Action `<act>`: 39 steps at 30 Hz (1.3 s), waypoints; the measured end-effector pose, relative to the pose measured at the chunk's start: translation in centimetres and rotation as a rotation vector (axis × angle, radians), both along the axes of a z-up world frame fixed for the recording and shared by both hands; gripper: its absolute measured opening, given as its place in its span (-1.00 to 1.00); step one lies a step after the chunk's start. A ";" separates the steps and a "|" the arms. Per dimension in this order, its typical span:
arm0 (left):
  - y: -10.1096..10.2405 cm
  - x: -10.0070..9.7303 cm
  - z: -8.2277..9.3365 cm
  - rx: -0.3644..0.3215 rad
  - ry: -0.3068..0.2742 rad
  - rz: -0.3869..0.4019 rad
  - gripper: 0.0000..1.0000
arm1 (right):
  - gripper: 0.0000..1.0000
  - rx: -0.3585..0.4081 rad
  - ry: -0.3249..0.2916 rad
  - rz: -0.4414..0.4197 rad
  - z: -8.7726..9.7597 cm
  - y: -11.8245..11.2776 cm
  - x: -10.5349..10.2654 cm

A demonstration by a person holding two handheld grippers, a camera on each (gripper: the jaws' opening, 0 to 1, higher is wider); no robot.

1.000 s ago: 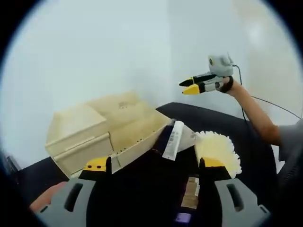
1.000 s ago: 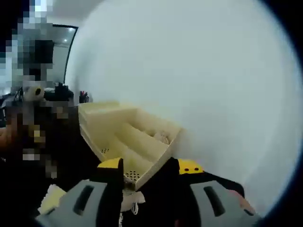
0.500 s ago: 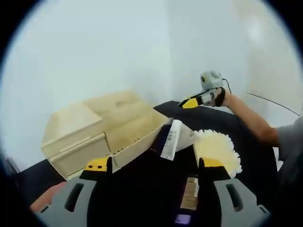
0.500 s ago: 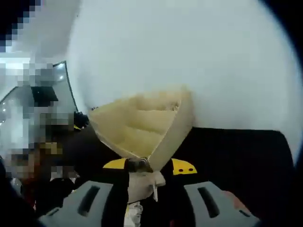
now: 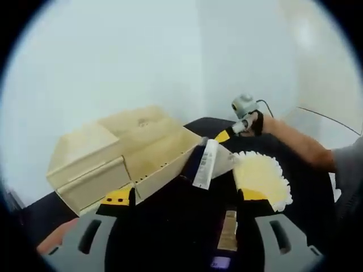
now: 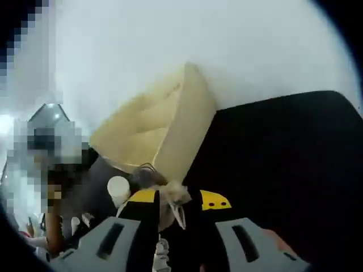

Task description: Open the drawer, pick up the cosmetic bottles from the table one by one, place them into the drawer, release the gripper, close the drawer, and move the gripper away

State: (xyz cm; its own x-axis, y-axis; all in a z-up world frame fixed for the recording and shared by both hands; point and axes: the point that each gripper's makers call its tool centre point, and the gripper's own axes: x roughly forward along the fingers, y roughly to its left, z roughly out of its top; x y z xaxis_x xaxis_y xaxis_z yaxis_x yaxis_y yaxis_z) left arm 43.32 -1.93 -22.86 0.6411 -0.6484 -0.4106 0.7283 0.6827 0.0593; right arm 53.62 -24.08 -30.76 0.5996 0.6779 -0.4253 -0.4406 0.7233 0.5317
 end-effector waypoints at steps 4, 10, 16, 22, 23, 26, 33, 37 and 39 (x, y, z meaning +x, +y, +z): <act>0.1 0.2 -0.2 0.005 0.005 0.004 0.34 | -0.59 0.114 0.072 0.012 -0.1 1.1 -0.3; 0.0 0.3 -0.6 0.017 0.007 0.005 0.32 | -0.87 0.082 0.013 0.023 0.2 0.8 0.3; 0.3 0.4 -0.7 0.022 0.009 0.011 0.31 | -0.98 -0.033 -0.046 0.068 1.2 1.1 -0.7; 0.6 0.5 -0.6 0.021 0.010 0.017 0.30 | -0.99 -0.117 -0.114 0.127 2.9 1.8 -2.2; 0.6 0.5 -0.6 0.020 0.010 0.018 0.30 | -0.99 -0.121 -0.127 0.142 3.4 2.0 -2.5; 0.6 0.5 -0.6 0.025 0.008 0.018 0.29 | -0.99 -0.137 -0.174 0.175 4.8 3.1 -4.3; 0.6 0.5 -0.8 0.031 0.008 0.018 0.29 | -1.00 -0.183 -0.279 0.236 8.0 4.4 -6.1; 0.6 0.5 -0.8 0.033 0.006 0.020 0.29 | -1.00 -0.205 -0.329 0.244 9.8 4.5 -6.4; 0.7 0.5 -0.8 0.031 0.008 0.020 0.29 | -1.00 -0.218 -0.371 0.231 10.9 4.4 -6.8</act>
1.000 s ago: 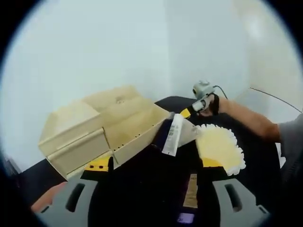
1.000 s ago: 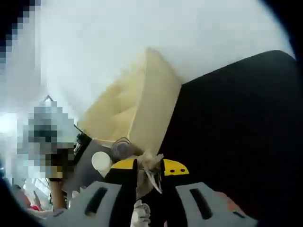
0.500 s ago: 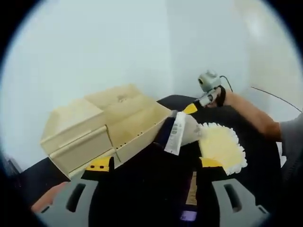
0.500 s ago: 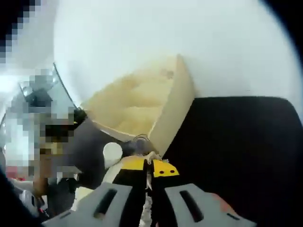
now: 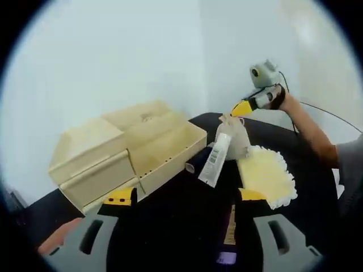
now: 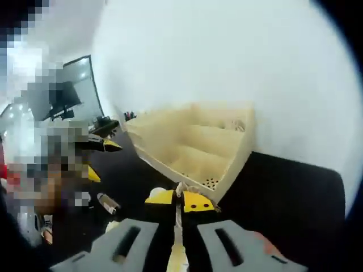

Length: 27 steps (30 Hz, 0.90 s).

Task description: Open the drawer, pick up the cosmetic bottles from the table one by one, place them into the drawer, release the gripper, close the drawer, and move the gripper away

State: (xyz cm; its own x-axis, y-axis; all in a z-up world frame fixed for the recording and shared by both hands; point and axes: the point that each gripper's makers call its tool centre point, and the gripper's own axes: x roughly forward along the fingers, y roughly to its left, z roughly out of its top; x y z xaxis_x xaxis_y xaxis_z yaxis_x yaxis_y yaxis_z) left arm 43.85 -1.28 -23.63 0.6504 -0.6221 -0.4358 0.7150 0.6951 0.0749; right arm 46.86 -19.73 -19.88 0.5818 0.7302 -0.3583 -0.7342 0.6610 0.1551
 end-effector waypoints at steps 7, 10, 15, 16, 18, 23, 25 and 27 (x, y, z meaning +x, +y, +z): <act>-0.4 -0.2 0.3 -0.017 -0.004 -0.012 0.29 | -1.00 0.070 -0.140 -0.033 5.0 -1.3 -0.2; -0.9 -0.3 0.5 -0.028 -0.007 -0.027 0.30 | -1.00 0.097 -0.195 -0.031 6.9 -1.4 -0.6; -2.7 -0.9 1.1 -0.074 -0.015 -0.067 0.33 | -1.00 0.142 -0.281 0.044 9.2 0.4 -2.2; -3.2 -1.1 1.3 -0.090 -0.013 -0.081 0.35 | -1.00 0.137 -0.286 0.051 9.2 0.8 -2.3; -4.5 -1.5 1.6 -0.126 -0.009 -0.111 0.35 | -1.00 0.122 -0.297 0.071 9.2 1.7 -2.6; -7.6 -2.3 3.6 -0.264 0.007 -0.124 0.46 | -0.99 0.104 -0.313 0.118 8.8 3.7 -3.4; -8.2 -1.9 4.0 -0.270 0.000 -0.092 0.56 | -0.99 0.102 -0.341 0.134 8.9 4.5 -3.9; -8.6 -1.6 4.1 -0.258 -0.025 -0.051 0.58 | -0.99 0.091 -0.368 0.135 9.1 4.9 -4.1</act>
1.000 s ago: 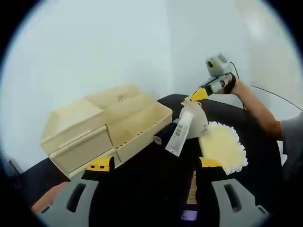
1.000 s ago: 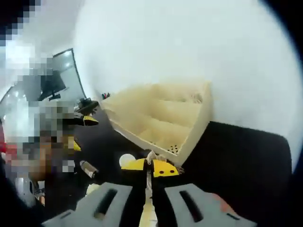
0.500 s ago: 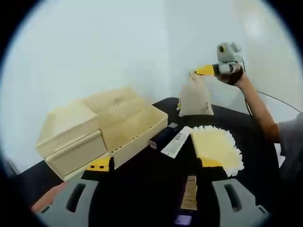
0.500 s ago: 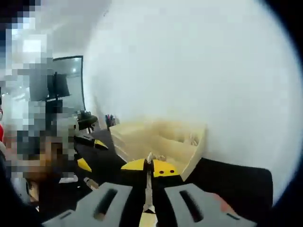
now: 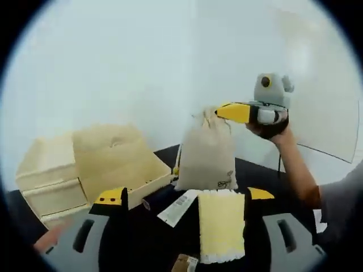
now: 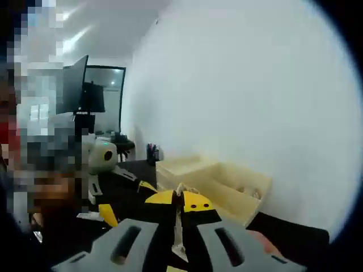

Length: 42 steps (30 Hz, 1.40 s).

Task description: Open the drawer, pick up the cosmetic bottles from the table one by one, place them into the drawer, release the gripper, close the drawer, and move the gripper away

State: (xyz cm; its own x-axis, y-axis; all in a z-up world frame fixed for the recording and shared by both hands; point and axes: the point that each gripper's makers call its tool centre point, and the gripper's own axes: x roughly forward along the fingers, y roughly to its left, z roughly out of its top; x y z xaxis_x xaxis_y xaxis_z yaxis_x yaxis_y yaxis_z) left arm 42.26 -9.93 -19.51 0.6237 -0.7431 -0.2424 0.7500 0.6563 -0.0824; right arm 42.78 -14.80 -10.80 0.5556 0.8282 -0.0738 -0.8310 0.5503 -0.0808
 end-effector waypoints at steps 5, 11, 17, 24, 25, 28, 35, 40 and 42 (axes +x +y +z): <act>-1.0 0.7 0.0 0.052 -0.065 0.095 0.59 | -0.99 -0.029 -0.073 -0.023 0.5 0.7 0.1; -2.9 0.8 0.7 -0.020 -0.110 0.107 0.65 | -0.99 -0.041 -0.096 0.010 0.7 1.8 -0.1; -2.3 1.5 0.8 -0.034 -0.131 0.153 0.52 | -0.99 -0.002 -0.066 0.094 0.7 3.2 -1.5; -0.7 1.2 -0.2 -0.054 -0.141 0.200 0.11 | -0.99 -0.006 -0.040 0.131 0.0 4.1 -1.8; -0.6 1.3 -0.2 -0.052 -0.136 0.205 0.09 | -0.99 -0.005 -0.033 0.137 -0.1 4.4 -1.8; 0.2 1.6 0.0 -0.044 -0.141 0.232 0.03 | -0.98 0.028 -0.032 0.134 0.2 4.9 -2.0; 1.2 1.9 1.2 -0.079 -0.225 0.318 -0.04 | -0.87 0.097 -0.058 0.121 1.3 5.5 -2.2; 2.7 2.2 1.9 -0.080 -0.287 0.415 -0.05 | -0.72 0.168 -0.021 0.058 2.5 5.0 -1.7; 3.1 2.2 2.1 -0.065 -0.311 0.451 -0.05 | -0.69 0.213 0.020 0.044 2.6 5.1 -1.7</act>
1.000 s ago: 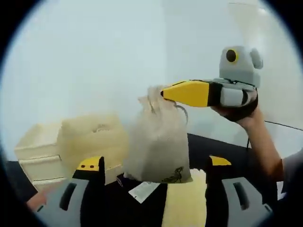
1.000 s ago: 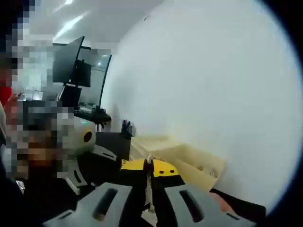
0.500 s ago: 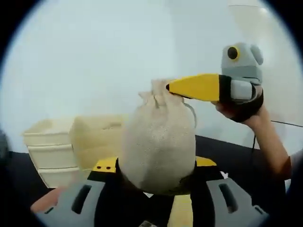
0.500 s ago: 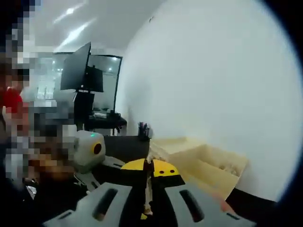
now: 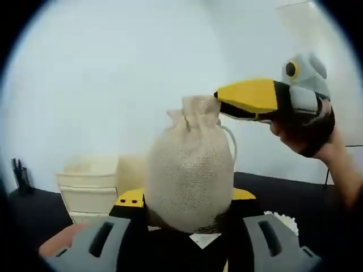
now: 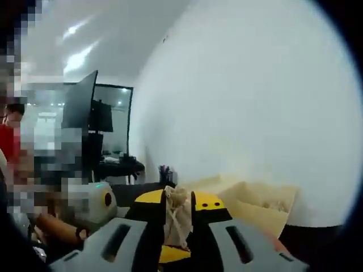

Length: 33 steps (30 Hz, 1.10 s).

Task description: Open the drawer, pick up the cosmetic bottles from the table one by one, place them into the drawer, release the gripper, close the drawer, and move the gripper away

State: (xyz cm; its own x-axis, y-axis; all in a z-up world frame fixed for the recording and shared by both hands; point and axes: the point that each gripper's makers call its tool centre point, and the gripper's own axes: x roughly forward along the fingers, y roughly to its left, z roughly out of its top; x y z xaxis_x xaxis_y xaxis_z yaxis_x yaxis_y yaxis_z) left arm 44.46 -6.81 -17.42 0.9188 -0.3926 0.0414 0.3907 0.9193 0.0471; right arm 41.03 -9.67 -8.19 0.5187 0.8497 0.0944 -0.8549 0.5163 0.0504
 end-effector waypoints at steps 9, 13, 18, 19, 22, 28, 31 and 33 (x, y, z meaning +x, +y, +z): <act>1.2 0.0 0.0 -0.018 -0.009 0.084 -0.05 | -0.50 0.022 0.117 -0.032 -2.2 2.1 0.3; 1.7 1.2 -0.2 -0.021 0.003 0.104 -0.05 | -0.53 -0.008 0.144 -0.057 -2.9 3.3 0.6; 1.9 0.6 -0.8 -0.023 0.010 0.127 -0.05 | -0.58 -0.037 0.156 -0.079 -3.2 4.6 1.6; 2.1 0.6 -0.9 -0.026 0.012 0.132 -0.05 | -0.63 -0.046 0.155 -0.092 -3.2 4.7 1.9; 2.7 0.5 -1.0 -0.035 0.020 0.147 -0.05 | -0.68 -0.059 0.168 -0.097 -3.2 5.3 2.6; 3.9 0.4 -1.4 -0.039 0.036 0.188 -0.05 | -0.67 -0.098 0.165 -0.118 -3.5 6.9 3.4; 4.8 0.7 -1.4 -0.056 0.043 0.199 -0.05 | -0.68 -0.122 0.153 -0.135 -3.6 7.6 3.8; 5.0 0.6 -1.5 -0.064 0.046 0.209 -0.05 | -0.75 -0.155 0.131 -0.147 -3.7 7.9 4.1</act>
